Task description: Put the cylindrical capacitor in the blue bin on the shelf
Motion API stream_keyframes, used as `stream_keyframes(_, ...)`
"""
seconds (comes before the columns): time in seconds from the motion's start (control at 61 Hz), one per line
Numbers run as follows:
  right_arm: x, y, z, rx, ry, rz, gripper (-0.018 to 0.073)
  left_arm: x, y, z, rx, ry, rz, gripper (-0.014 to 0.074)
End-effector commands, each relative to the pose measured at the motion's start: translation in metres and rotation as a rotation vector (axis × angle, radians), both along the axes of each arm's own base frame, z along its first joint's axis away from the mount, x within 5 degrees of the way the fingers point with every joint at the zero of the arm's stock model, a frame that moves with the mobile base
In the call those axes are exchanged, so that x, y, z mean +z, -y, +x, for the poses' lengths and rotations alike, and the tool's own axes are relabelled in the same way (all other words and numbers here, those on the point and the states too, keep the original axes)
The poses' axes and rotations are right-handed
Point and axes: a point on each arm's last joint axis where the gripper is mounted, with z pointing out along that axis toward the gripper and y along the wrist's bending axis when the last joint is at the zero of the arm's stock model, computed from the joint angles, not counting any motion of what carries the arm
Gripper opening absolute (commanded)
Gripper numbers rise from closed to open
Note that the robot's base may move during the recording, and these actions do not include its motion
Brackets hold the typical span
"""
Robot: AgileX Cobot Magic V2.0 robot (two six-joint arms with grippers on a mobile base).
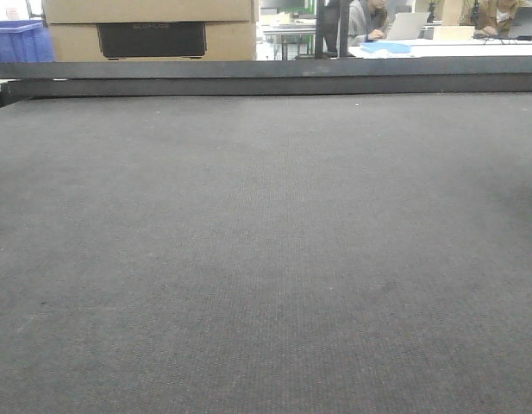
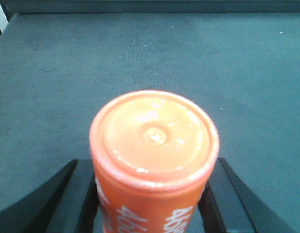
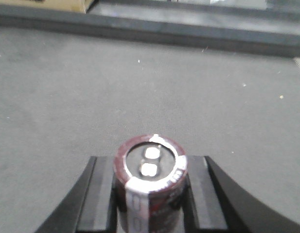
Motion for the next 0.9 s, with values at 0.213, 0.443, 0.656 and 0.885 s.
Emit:
stream_keyframes(0.213, 0.007, 0.006, -0.061, 0.001, 0.153, 0.013, -0.0069, 0.009, -0.013, -0.066, -0.002, 0.100, -0.017, -0.0111)
stream_keyframes(0.443, 0.011, 0.007, -0.071, 0.001, 0.188, 0.017, -0.0069, 0.001, -0.017, -0.080, -0.003, 0.153, -0.012, -0.0111)
stream_keyframes(0.656, 0.011, 0.007, -0.071, 0.002, 0.188, 0.020, -0.0069, 0.001, -0.017, -0.080, -0.003, 0.150, -0.012, -0.0111)
stream_keyframes(0.885, 0.011, 0.007, -0.071, 0.002, 0.190, 0.020, -0.0069, 0.002, -0.017, -0.080, -0.003, 0.156, -0.013, -0.0111)
